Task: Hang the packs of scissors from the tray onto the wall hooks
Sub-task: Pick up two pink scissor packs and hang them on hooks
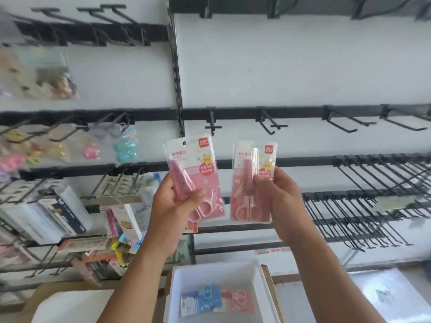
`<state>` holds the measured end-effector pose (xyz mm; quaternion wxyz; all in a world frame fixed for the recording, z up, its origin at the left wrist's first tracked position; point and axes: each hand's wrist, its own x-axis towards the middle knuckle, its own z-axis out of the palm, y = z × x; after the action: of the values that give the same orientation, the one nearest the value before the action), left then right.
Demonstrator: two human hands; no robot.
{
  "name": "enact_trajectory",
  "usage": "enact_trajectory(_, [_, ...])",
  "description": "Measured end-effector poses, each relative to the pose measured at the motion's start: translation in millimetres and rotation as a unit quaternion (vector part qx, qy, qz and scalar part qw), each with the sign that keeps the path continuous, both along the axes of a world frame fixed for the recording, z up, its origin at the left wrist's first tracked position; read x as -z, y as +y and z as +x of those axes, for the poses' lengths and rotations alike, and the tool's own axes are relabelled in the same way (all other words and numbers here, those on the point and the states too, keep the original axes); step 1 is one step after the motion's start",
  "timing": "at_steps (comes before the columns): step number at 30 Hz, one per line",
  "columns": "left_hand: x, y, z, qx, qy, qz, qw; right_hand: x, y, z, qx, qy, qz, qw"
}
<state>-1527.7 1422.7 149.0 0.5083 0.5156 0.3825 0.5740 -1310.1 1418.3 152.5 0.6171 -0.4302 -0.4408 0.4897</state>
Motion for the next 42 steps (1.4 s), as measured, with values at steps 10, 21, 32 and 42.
enact_trajectory(10, [-93.7,16.5,5.7,-0.03,-0.003,0.144,0.989,-86.0,9.7,-6.4,0.014,-0.004,0.088,0.996])
enact_trajectory(21, [-151.5,46.7,20.9,-0.048,-0.008,0.24,0.97,-150.5,35.2,-1.3,0.035,-0.006,0.167,0.985])
enact_trajectory(32, [-164.9,93.8,38.6,-0.06,0.066,0.234,0.968,-159.8,51.2,13.3,0.056,-0.017,0.154,0.986])
enact_trajectory(42, [-158.5,101.5,43.7,-0.071,0.057,0.202,0.975,-153.7,69.6,26.6,0.07,-0.038,0.152,0.985])
